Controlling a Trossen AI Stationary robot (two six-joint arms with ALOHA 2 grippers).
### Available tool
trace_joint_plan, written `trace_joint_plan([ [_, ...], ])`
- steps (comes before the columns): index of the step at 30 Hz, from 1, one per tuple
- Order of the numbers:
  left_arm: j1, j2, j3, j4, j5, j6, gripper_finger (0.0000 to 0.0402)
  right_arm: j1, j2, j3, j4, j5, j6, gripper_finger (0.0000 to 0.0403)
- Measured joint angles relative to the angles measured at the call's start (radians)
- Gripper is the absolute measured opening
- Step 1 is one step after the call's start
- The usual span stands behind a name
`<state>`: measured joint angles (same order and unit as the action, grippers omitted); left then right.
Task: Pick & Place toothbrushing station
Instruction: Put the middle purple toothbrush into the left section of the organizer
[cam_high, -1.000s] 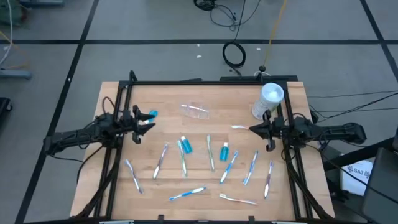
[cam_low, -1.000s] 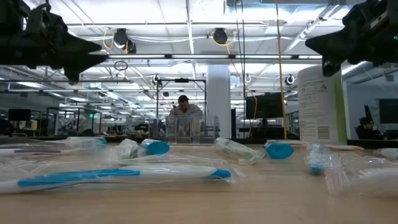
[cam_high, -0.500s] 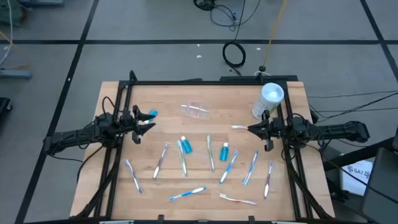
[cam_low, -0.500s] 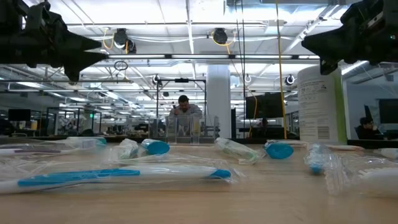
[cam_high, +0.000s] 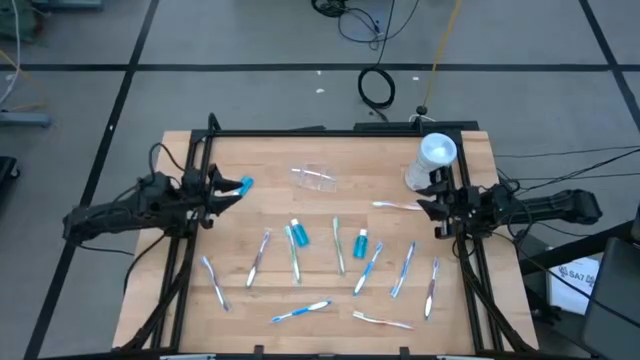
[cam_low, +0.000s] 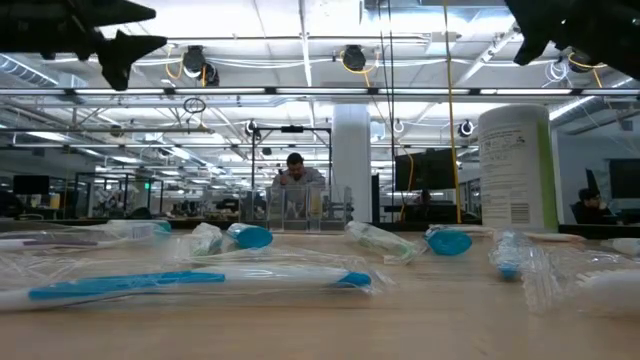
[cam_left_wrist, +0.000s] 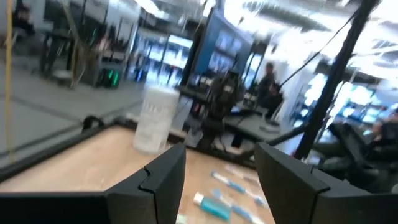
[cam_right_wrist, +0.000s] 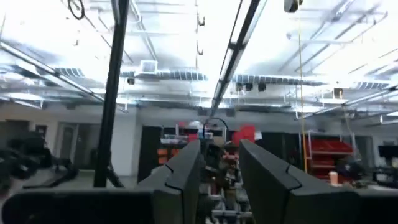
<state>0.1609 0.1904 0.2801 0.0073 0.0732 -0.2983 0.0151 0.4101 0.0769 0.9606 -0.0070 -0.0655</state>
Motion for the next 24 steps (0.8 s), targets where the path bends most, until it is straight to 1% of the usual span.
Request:
trace_joint_plan([
  [3, -0.027, 0.114, 0.129, -0.152, -0.051, -0.035, 0.02, 0.0, 0.046, 0.037, -0.048, 0.001, -0.009, 0.0101],
  [7, -0.064, 0.275, 0.301, -0.388, -0.077, -0.086, 0.02, 0.0, 0.106, 0.052, -0.052, 0.004, 0.001, 0.0102],
  [11, -0.101, 0.436, 0.417, -0.593, -0.096, -0.22, 0.02, 0.0, 0.132, 0.053, -0.029, 0.006, 0.0, 0.0101],
  [14, -0.134, 0.545, 0.456, -0.729, -0.088, -0.356, 0.02, 0.0, 0.134, 0.054, -0.025, 0.006, 0.0, 0.01],
  [16, -0.156, 0.604, 0.462, -0.807, -0.066, -0.456, 0.02, 0.0, 0.134, 0.054, -0.027, 0.006, 0.0, 0.01],
  [18, -0.185, 0.66, 0.462, -0.87, -0.06, -0.517, 0.02, 0.0, 0.134, 0.054, -0.027, 0.006, 0.0, 0.01],
  [20, -0.222, 0.715, 0.451, -0.895, -0.07, -0.559, 0.02, 0.0, 0.134, 0.054, -0.03, 0.006, 0.0, 0.01],
  [24, -0.292, 0.822, 0.44, -0.865, -0.149, -0.651, 0.02, 0.0, 0.134, 0.055, -0.03, 0.006, 0.001, 0.0099],
])
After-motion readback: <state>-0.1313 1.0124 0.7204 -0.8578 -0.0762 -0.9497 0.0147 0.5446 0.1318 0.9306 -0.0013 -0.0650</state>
